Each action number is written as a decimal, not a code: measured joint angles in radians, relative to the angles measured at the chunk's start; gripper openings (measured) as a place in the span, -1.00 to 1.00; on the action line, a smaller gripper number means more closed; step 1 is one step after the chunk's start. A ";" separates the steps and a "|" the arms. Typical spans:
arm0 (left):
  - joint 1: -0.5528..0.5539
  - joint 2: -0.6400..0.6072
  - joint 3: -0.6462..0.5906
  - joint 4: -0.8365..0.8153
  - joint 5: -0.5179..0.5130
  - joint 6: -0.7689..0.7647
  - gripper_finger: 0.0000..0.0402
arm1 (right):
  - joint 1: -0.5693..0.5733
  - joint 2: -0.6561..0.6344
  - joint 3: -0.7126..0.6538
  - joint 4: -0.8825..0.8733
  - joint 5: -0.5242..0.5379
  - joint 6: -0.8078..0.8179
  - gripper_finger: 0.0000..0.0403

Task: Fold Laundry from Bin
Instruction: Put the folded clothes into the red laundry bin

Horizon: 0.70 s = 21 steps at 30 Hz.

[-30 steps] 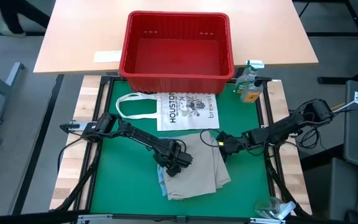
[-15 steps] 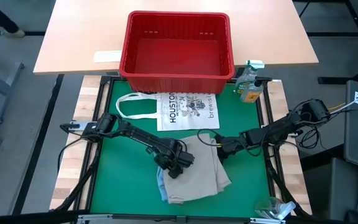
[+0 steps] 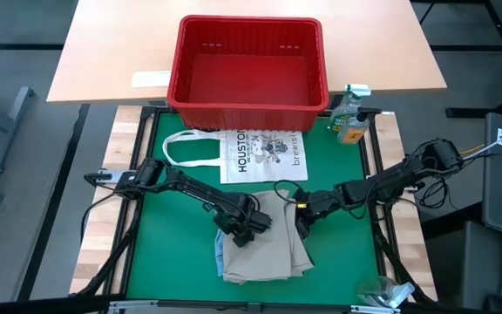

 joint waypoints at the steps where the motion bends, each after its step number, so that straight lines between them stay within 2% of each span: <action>1: 0.000 0.000 0.000 0.000 0.000 0.000 -0.99 | 0.000 0.000 0.004 0.000 0.001 0.000 -0.86; 11: 0.000 0.000 0.000 0.001 0.005 -0.001 -0.99 | 0.000 -0.002 0.015 -0.059 0.012 -0.027 -0.89; 21: 0.000 0.000 0.000 -0.006 0.019 0.010 -0.99 | -0.001 -0.003 0.016 -0.148 0.003 -0.029 -0.70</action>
